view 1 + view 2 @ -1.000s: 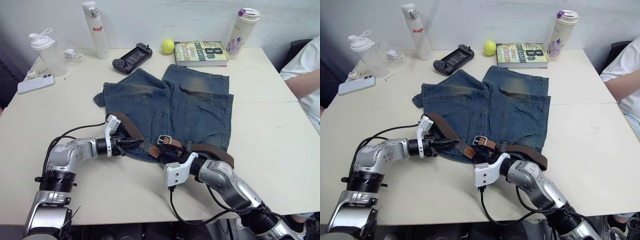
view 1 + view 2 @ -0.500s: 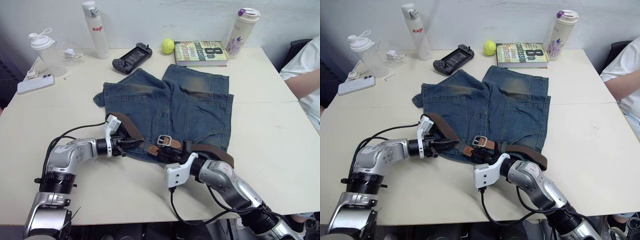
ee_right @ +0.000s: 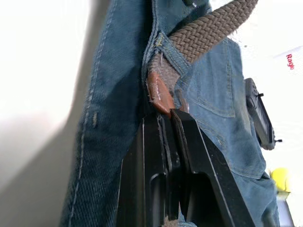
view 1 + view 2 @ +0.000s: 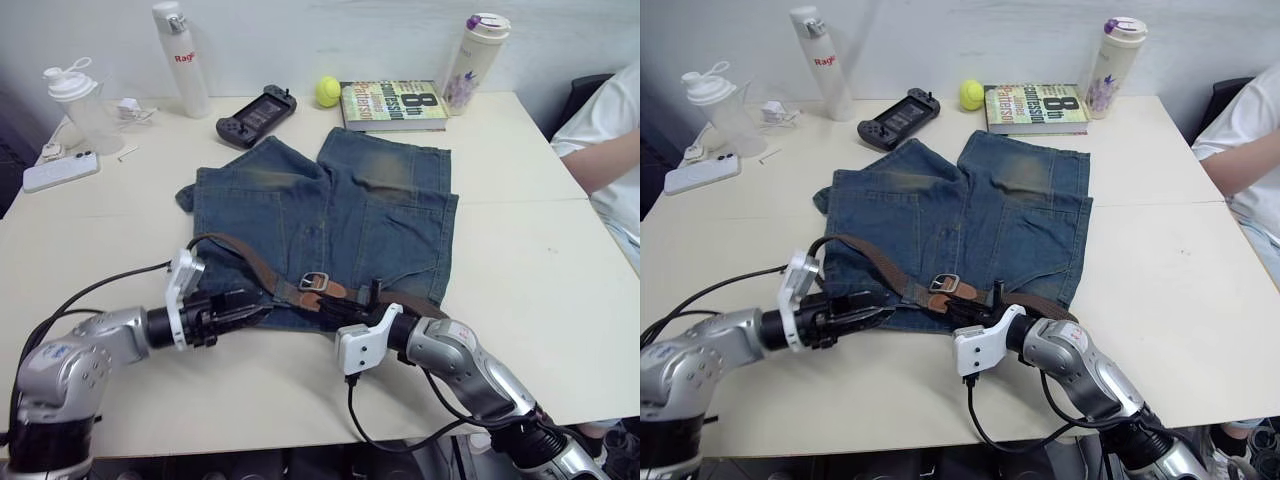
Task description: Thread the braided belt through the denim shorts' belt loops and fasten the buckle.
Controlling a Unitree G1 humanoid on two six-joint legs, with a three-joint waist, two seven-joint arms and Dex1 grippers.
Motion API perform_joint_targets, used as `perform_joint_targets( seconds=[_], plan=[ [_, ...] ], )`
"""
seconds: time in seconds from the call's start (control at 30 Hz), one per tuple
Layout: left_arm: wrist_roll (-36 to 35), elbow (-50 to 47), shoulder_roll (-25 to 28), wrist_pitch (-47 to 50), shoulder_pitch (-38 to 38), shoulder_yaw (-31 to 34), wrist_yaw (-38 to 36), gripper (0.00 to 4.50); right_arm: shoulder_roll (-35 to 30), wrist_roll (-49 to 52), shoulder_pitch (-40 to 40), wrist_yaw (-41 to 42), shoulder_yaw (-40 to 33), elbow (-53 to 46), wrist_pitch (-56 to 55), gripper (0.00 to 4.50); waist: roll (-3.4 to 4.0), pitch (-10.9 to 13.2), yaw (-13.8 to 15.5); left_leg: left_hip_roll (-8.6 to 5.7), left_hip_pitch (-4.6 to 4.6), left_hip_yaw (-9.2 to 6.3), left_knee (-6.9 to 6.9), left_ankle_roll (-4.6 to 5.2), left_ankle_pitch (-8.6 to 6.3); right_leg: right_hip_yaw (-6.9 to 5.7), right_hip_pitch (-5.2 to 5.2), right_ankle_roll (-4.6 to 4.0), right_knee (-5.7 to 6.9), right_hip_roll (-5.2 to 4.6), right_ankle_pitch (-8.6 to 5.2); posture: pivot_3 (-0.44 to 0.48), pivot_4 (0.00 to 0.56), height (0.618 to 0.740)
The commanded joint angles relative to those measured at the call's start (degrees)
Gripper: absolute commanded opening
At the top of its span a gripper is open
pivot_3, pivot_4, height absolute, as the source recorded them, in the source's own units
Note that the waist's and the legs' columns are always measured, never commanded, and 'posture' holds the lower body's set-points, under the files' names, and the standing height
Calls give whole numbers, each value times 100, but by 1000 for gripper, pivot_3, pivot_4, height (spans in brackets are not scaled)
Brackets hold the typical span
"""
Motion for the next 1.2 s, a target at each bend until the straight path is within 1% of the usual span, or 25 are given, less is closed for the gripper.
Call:
perform_joint_targets(
  seconds=[0.03,0.1,0.2,0.23,0.37,0.53,0.63,0.73,0.9,1.0,1.07,1.13,1.2],
  plan=[
    [241,-161,-58,-488,260,147,165,2230,-3,90,11,-32,-134,-136,-32,0,0,0,-2,0,0,0,0,0,0,0,0,-1,0,0,0,0,150,740],
    [384,-27,-257,-807,353,138,319,1431,-7,94,4,-37,-140,-119,-42,0,0,0,1,0,0,0,2,0,0,0,1,-1,2,0,0,0,150,740],
    [721,28,-291,-1149,486,-58,387,240,-25,90,19,-35,-145,-121,-34,0,-1,-1,29,-3,0,0,3,3,-2,0,2,-1,0,-4,0,0,150,740],
    [739,27,-308,-1169,509,-83,417,81,-29,91,24,-35,-149,-126,-30,0,-1,-1,39,-4,0,0,3,3,-2,0,2,-1,0,-4,0,0,150,740],
    [892,-27,-410,-1395,549,-184,533,81,-32,94,40,-33,-153,-149,-18,0,-1,-1,72,-3,0,0,4,3,-2,0,2,-1,2,-5,0,0,150,740],
    [1494,54,-269,-1716,690,-641,570,81,-23,143,58,-3,-177,-219,30,0,-1,-1,87,-3,0,2,3,3,-2,0,1,-1,2,-5,0,0,150,740],
    [1944,258,-198,-1872,695,-913,707,81,-6,276,88,42,-253,-327,127,0,-1,-1,89,-3,1,2,3,3,-2,0,1,-1,3,-5,0,0,150,740],
    [2287,406,-164,-2049,705,-1172,796,81,-26,488,137,160,-362,-581,269,0,5,-5,107,-4,7,1,3,4,-2,-1,8,-1,3,-7,0,0,150,740],
    [2558,478,-146,-2204,792,-1413,834,81,-139,1041,246,541,-696,-1237,669,0,31,-20,125,-8,10,0,2,10,-6,-2,12,0,4,-15,0,0,150,740],
    [2591,562,-183,-2172,764,-1421,900,81,-468,1539,202,923,-1109,-1617,899,0,37,-25,131,-10,13,0,3,15,-9,-4,16,0,4,-18,0,0,150,740],
    [2607,566,-188,-2185,757,-1456,901,81,-743,1838,127,1111,-1480,-1646,970,0,40,-28,140,-12,15,0,2,21,-13,-5,19,0,3,-21,0,0,150,740],
    [2579,558,-216,-2172,749,-1478,915,81,-1076,2021,27,1256,-1832,-1463,919,0,40,-28,144,-14,16,0,3,25,-16,-8,22,0,3,-26,0,0,150,740],
    [2547,537,-247,-2142,748,-1490,938,81,-1511,2197,-92,1434,-2198,-1064,766,0,41,-29,160,-17,21,1,3,27,-17,-11,25,0,3,-32,0,0,150,740]
  ],
)
